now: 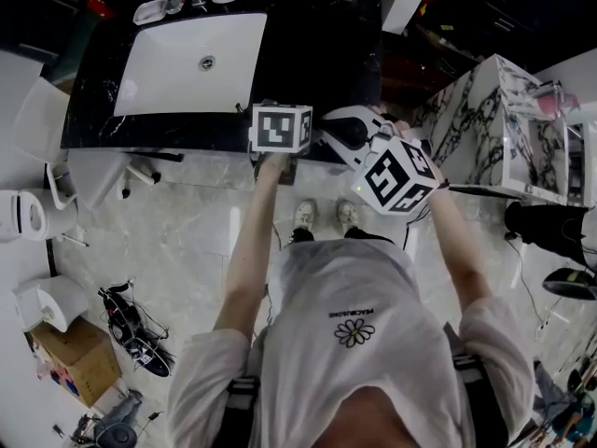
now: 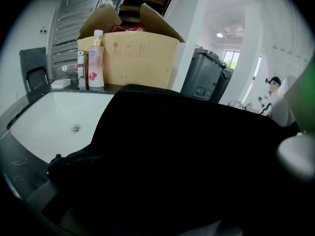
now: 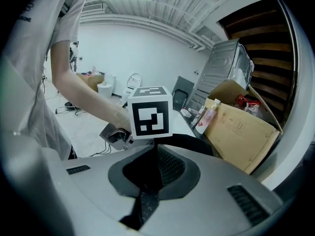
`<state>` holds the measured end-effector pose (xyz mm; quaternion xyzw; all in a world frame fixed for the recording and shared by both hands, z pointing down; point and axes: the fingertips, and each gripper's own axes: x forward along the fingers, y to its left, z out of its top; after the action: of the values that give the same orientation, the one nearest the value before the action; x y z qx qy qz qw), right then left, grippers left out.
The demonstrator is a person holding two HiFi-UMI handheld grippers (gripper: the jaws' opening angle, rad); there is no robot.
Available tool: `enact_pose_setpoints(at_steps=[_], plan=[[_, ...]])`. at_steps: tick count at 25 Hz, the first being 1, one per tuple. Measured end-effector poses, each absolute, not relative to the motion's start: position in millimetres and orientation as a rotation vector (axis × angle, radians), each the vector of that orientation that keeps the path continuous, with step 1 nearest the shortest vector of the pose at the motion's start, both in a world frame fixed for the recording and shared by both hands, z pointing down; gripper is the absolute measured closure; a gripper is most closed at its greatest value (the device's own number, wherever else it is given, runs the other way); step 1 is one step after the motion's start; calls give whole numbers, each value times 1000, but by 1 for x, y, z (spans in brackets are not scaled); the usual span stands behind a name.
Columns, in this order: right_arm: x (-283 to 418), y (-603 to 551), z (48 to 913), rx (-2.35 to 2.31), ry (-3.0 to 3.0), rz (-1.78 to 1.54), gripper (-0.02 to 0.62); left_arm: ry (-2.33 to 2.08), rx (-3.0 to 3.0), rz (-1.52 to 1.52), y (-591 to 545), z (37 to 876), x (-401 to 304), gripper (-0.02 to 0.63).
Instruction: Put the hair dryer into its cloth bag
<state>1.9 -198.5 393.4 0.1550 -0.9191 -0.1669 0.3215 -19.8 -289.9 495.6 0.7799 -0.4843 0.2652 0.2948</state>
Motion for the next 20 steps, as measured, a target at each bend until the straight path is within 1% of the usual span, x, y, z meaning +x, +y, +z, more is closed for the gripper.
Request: enact_pose_setpoints(at_steps=[7,14,20], plan=[[2,-202,394,409,-2402,-434,574,-1290,2097,683,-305,497,-16,411],[3,-202,400,403,-2385,-433,573,-1325,2108,587,-298,493,-19,410],[9,-206,399,543,-2355,-471,572,-1419,2119,465,-282,469,-32,408]])
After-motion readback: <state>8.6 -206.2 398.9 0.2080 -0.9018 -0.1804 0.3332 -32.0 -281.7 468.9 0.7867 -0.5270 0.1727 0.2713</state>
